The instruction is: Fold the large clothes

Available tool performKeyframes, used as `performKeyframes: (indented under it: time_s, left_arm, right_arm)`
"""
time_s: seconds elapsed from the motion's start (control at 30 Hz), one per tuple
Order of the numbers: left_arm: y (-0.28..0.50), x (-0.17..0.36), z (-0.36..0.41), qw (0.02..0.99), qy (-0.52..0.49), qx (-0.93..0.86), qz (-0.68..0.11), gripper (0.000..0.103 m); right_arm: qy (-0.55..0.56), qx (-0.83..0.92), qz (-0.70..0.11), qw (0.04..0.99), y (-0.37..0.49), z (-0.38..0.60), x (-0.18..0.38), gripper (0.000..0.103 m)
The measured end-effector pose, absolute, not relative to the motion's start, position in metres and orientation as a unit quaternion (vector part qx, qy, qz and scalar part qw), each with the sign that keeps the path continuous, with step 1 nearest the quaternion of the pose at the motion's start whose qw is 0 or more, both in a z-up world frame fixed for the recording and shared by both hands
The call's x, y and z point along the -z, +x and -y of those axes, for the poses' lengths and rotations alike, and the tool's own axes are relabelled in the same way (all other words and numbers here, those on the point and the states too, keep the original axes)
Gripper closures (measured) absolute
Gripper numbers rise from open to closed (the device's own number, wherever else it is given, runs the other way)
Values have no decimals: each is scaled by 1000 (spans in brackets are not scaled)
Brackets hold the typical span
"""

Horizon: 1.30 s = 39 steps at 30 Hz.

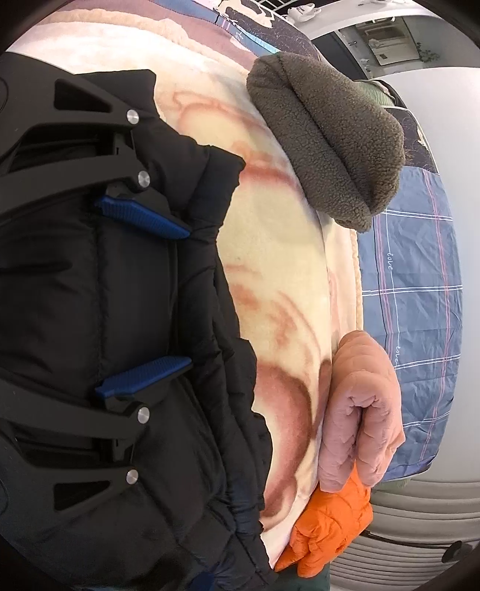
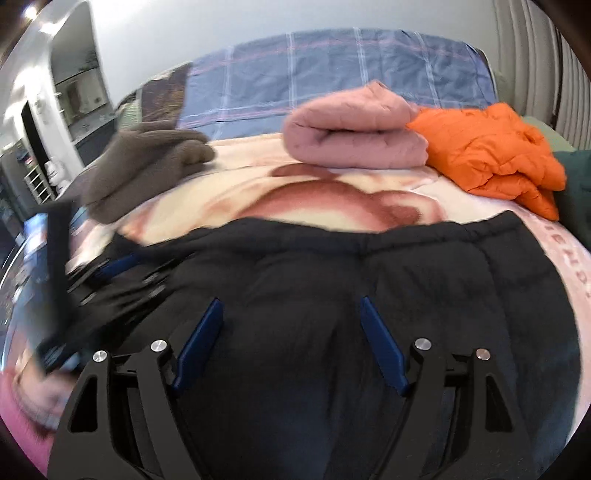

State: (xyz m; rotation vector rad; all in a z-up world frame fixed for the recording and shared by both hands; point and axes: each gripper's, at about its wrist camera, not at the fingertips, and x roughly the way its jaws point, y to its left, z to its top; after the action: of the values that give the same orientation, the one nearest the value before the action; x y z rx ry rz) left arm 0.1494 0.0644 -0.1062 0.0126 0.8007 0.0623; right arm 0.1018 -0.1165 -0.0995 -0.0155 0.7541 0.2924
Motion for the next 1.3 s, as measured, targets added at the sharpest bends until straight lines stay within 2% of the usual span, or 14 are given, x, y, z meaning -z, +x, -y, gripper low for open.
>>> performKeyframes:
  time_s: [0.07, 0.2, 0.33, 0.5, 0.67, 0.87, 0.97, 1.03, 1.13, 1.2, 1.3]
  left_arm:
    - [149, 106, -64, 921, 6, -30, -389, 36]
    - [149, 106, -65, 922, 0, -26, -387, 35]
    - [149, 107, -65, 921, 1, -26, -389, 35]
    - [148, 107, -65, 922, 1, -27, -387, 35]
    - [146, 107, -65, 923, 2, -22, -385, 35]
    - [144, 101, -65, 921, 7, -27, -388, 35]
    - [123, 79, -58, 932, 12, -19, -361, 35]
    - [101, 57, -46, 943, 3, 30, -333, 35]
    - [76, 36, -22, 942, -9, 107, -317, 35]
    - [70, 38, -6, 934, -7, 145, -327, 35]
    - [77, 78, 24, 919, 70, 127, -367, 35]
  right_arm:
    - [-31, -143, -371, 917, 83, 113, 104, 25]
    - [-48, -129, -388, 911, 84, 114, 148, 18]
    - [-46, -120, -398, 908, 85, 114, 143, 18]
    - [-5, -158, -391, 907, 35, 117, 116, 18]
    - [-64, -153, -398, 902, 24, 110, 161, 12]
    - [-25, -163, -412, 896, 12, 124, 143, 13]
    - [-35, -202, -374, 905, -16, 135, 126, 13]
    - [-59, -194, -396, 895, -16, 136, 140, 13]
    - [-23, -208, -409, 888, -13, 147, 158, 12]
    - [-12, -216, -405, 888, -15, 151, 151, 12]
    - [23, -205, -394, 895, -17, 170, 141, 16]
